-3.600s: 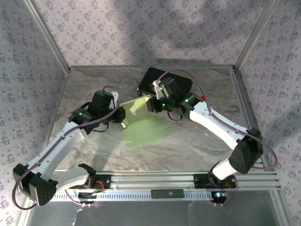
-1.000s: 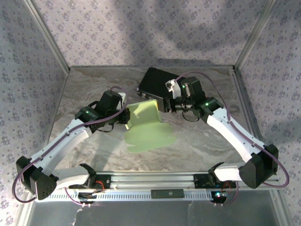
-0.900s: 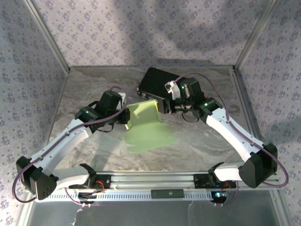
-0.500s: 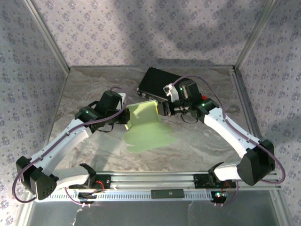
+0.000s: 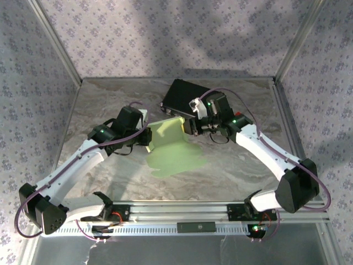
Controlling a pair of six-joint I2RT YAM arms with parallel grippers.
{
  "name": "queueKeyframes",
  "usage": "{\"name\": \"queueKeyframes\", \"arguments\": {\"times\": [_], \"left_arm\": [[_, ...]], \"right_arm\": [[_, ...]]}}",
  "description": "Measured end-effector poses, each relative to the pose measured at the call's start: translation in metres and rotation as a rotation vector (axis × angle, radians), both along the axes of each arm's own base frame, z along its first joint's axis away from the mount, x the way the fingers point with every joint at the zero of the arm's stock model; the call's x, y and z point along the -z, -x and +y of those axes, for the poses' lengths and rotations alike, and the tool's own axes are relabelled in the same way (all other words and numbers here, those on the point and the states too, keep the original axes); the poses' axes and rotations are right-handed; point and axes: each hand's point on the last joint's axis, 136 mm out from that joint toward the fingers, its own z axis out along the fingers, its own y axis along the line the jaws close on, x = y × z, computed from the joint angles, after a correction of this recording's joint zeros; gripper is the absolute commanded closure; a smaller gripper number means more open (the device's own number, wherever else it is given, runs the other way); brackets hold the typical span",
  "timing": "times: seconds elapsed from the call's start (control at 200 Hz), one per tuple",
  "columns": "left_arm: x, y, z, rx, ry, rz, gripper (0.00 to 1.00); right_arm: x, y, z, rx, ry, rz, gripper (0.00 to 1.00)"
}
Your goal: Fold the paper box
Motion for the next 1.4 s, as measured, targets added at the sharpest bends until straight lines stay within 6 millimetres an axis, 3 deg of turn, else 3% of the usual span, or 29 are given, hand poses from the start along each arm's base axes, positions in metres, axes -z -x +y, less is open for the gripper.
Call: {"name": "queueKeyframes", "arguments": {"times": [0.585,0.685,0.84,1.164,1.314,1.399], "left_arm": [[0.002,-0.002,0.007,-0.023,-0.023,0.002,1.0],[0.002,-0.002,0.007,-0.025,-0.024,0.0,1.0],[0.0,-0.001,0.002,-0.006,-0.004,-0.001,1.0],[-0.005,-0.002,-0.006,0.009,0.02,-0.023,1.0],[-0.006,-0.003,-0.007,0.008,0.022,-0.029,1.0],[-0.007,-0.004,-0.007,0.007,0.024,-0.034,1.0]], "right_arm": [[0.005,-0.01,0.011,0.118,0.21,-0.097,0.9],[0.004,-0.011,0.011,0.15,0.237,-0.113,0.77],[0.003,-0.012,0.011,0.207,0.261,-0.132,0.75],[-0.002,-0.021,0.006,0.316,0.369,-0.203,0.88],[-0.004,-0.023,0.005,0.351,0.426,-0.238,1.0],[-0.006,-0.024,0.003,0.373,0.458,-0.258,1.0]]}}
